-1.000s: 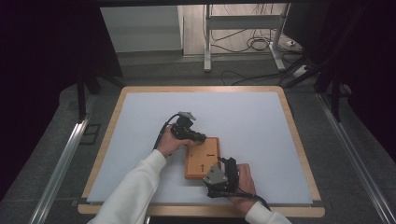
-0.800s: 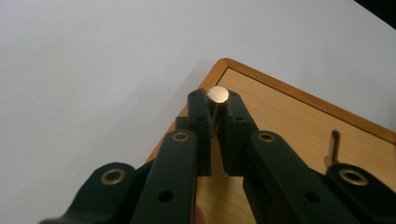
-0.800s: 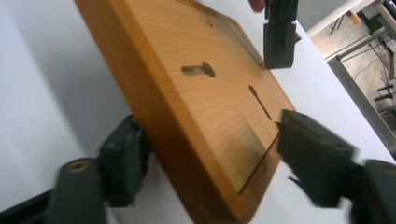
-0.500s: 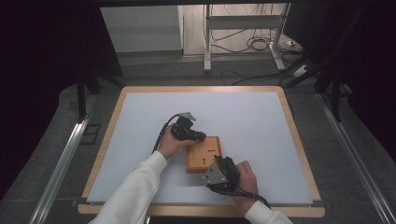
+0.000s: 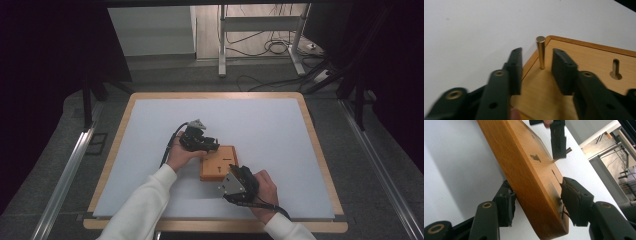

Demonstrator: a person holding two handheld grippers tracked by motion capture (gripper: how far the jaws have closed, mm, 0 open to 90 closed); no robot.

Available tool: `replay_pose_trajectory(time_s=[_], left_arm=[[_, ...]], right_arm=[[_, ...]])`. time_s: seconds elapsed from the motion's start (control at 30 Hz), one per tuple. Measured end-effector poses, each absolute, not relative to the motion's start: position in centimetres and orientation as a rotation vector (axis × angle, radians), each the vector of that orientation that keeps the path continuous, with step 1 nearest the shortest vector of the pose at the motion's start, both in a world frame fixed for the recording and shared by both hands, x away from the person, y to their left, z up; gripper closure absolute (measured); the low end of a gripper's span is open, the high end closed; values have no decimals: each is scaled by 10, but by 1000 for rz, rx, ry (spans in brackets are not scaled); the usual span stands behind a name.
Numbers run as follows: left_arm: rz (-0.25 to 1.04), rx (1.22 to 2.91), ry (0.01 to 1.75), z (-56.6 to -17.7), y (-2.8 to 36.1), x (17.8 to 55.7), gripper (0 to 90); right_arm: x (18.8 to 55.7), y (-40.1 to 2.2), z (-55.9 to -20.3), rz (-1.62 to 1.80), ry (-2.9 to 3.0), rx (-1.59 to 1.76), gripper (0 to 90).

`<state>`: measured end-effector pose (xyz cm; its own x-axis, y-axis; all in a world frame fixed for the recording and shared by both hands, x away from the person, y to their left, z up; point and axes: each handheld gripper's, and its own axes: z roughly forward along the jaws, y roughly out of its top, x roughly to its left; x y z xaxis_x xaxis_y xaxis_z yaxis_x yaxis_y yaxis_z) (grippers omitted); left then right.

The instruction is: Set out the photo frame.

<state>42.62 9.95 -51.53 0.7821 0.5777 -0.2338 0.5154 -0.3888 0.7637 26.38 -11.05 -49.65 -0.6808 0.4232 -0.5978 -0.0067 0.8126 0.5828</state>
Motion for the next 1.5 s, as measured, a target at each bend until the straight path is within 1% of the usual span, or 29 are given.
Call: replay_pose_trajectory(time_s=[0.07,0.17,0.4,0.57,0.73,0.93,1.13,1.5], left_arm=[[111,2045,838,-515,109,422,485],[136,2021,860,-514,125,416,443],[169,2021,870,-517,158,395,441],[190,2004,865,-518,174,374,441],[241,2054,824,-521,175,358,433],[295,2111,775,-521,172,345,401],[296,2132,772,-525,174,340,369],[289,2139,780,-527,175,339,358]], right_arm=[[264,-111,-496,721,2226,305,467],[265,-111,-494,721,2222,315,473],[268,-114,-486,728,2212,338,493],[270,-116,-483,734,2207,347,505],[272,-114,-478,721,2211,345,512],[279,-112,-470,720,2229,355,528],[287,-112,-461,731,2256,376,549],[304,-106,-444,720,2323,370,570]])
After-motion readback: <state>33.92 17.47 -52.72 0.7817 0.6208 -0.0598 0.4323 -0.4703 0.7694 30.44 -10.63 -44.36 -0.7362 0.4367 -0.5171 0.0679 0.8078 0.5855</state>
